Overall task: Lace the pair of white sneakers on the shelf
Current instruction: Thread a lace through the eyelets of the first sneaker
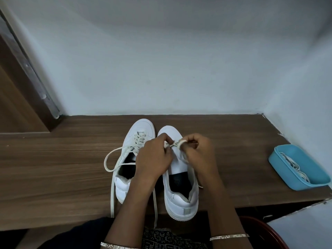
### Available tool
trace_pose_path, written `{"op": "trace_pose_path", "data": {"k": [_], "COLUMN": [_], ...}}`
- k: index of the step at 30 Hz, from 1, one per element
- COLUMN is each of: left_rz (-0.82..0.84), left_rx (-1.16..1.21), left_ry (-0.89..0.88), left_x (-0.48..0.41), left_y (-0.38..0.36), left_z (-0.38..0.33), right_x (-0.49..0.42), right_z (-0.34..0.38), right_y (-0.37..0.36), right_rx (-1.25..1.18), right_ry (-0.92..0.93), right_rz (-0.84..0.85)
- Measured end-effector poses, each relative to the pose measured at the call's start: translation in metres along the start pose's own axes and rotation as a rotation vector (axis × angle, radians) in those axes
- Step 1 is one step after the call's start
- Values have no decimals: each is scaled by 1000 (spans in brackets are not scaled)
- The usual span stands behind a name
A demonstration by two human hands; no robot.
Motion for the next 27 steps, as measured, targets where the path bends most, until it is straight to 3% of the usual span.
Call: {"op": "trace_pose_path", "data": {"k": [3, 5, 12, 14, 18, 19, 22, 25, 27], "left_rz": [-17, -25, -104, -104, -110, -109, -89, -58, -33], "left_rx": [-34, -73, -251, -301, -359, -360, -355, -374, -408], "left_ry": [-22, -41, 39, 46, 41, 39, 45, 55, 48], "left_x": [1, 2, 3, 3, 3, 3, 3, 4, 5], "left_y": [-1, -2, -5, -7, -12, -13, -10, -7, -7], "left_z": [-1, -3, -14, -16, -18, -19, -16, -15, -16], "right_x": [-2, -6, -14, -15, -11, -10, -6, 5, 11], "right_z": [11, 16, -13, -27, -33, -24, 7, 23, 23], "right_y": [14, 29, 85, 94, 90, 84, 62, 32, 15], "right_rx": [-438, -595, -778, -619, 131, 227, 158, 161, 251], "right_ry": [-198, -291, -501, -498, -354, -288, -90, -57, -50], "right_rz": [-84, -152, -408, -352, -294, -292, -157, 165, 244]}}
Point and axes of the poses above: each hand's wrist, its own x-axis away from the middle knuckle, its own y-axis out of the back of the hand, z = x × y, the point moved 1 cm from there along -x, towards the middle knuckle, and after that the axes turned 2 degrees about -x, right-handed, at the moved point
